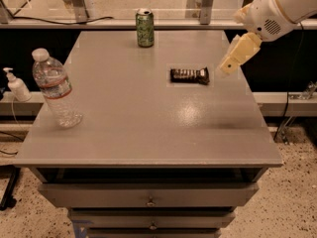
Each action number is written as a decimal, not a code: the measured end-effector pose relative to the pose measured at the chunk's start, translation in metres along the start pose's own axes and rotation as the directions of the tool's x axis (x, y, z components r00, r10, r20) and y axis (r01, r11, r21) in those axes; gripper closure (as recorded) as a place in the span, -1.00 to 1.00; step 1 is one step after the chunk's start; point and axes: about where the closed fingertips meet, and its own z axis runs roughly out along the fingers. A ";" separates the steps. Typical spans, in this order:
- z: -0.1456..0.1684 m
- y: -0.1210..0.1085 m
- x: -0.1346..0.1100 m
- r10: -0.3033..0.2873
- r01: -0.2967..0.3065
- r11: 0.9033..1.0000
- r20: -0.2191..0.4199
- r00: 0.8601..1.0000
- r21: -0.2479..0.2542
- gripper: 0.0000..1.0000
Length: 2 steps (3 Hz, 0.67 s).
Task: Move green can near rxbar chocolate
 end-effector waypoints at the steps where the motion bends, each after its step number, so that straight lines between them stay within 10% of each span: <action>1: 0.039 -0.029 -0.018 0.069 -0.070 0.997 0.113 0.991 0.009 -1.00; 2: 0.072 -0.061 -0.040 0.146 -0.162 0.986 0.246 0.958 0.046 -1.00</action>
Offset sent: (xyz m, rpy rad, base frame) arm 0.1330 0.0613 -0.0187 0.4404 -0.0956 -0.1701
